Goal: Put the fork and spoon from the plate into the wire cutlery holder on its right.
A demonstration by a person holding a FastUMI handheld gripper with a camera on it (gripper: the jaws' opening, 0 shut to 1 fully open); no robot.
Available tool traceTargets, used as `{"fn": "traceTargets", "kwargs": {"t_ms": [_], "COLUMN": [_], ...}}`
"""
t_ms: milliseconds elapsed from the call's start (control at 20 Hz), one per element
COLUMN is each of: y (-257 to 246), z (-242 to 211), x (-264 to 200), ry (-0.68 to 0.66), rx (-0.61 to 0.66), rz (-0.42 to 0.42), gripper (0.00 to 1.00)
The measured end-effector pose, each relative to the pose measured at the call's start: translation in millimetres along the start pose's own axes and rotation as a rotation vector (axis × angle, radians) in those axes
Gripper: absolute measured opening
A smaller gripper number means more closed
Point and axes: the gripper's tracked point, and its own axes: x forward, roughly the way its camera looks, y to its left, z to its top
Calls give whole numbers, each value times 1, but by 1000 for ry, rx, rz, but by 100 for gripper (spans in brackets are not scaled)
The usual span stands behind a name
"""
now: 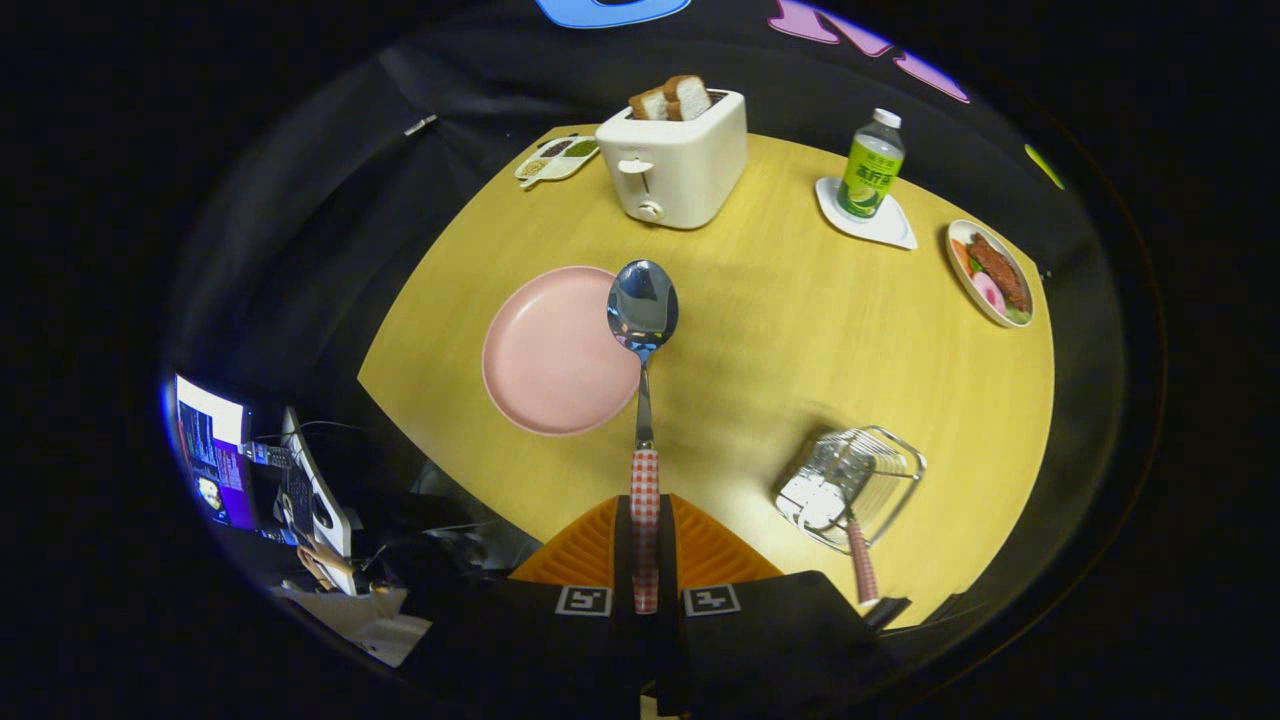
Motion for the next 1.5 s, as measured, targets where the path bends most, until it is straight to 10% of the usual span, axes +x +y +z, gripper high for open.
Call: {"fn": "traceTargets", "kwargs": {"t_ms": [600, 1500], "y": [-88, -145], "z": [-62, -74], "x": [-68, -14], "ry": [292, 704], "rx": [-75, 7], "rz": [-26, 27], "gripper": [11, 12]}}
